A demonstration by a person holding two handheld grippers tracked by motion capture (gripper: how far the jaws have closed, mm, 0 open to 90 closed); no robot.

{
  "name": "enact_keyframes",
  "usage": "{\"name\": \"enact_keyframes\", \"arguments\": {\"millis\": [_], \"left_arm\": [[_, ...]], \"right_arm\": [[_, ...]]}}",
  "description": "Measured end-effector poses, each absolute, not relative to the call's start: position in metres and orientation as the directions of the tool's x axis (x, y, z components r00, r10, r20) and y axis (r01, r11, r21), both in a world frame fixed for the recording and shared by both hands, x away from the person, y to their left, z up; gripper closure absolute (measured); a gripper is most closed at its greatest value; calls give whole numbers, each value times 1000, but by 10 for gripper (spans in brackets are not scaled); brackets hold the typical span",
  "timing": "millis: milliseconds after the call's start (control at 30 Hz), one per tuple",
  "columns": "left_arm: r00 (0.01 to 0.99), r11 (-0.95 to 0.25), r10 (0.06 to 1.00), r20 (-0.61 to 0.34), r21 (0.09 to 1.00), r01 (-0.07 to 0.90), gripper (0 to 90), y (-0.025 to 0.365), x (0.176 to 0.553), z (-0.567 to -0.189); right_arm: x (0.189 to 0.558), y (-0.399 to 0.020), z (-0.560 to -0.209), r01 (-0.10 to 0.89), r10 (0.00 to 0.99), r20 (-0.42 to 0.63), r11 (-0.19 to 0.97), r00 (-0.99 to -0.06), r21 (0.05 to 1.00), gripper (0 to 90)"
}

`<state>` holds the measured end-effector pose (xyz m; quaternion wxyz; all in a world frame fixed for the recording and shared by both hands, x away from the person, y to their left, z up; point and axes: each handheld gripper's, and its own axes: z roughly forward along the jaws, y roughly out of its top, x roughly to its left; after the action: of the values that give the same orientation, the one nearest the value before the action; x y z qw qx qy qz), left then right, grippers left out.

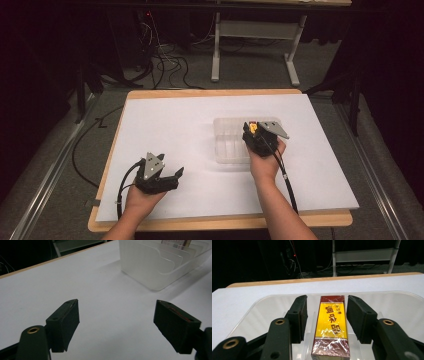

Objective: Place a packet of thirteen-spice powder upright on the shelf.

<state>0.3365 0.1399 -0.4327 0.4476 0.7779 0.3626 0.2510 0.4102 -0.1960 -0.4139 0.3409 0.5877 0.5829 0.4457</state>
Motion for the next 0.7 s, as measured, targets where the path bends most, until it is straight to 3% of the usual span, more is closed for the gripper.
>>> {"name": "enact_keyframes", "arguments": {"millis": [500,700], "left_arm": [[607,-333,792,64,879,342,213,141,336,-432],[609,-314,792,39,882,352,213,140,337,-432]], "right_arm": [[391,-203,-402,377,981,121,-57,-150,925,472],[376,-207,-397,377,965,114,-17,-236,926,382]]}}
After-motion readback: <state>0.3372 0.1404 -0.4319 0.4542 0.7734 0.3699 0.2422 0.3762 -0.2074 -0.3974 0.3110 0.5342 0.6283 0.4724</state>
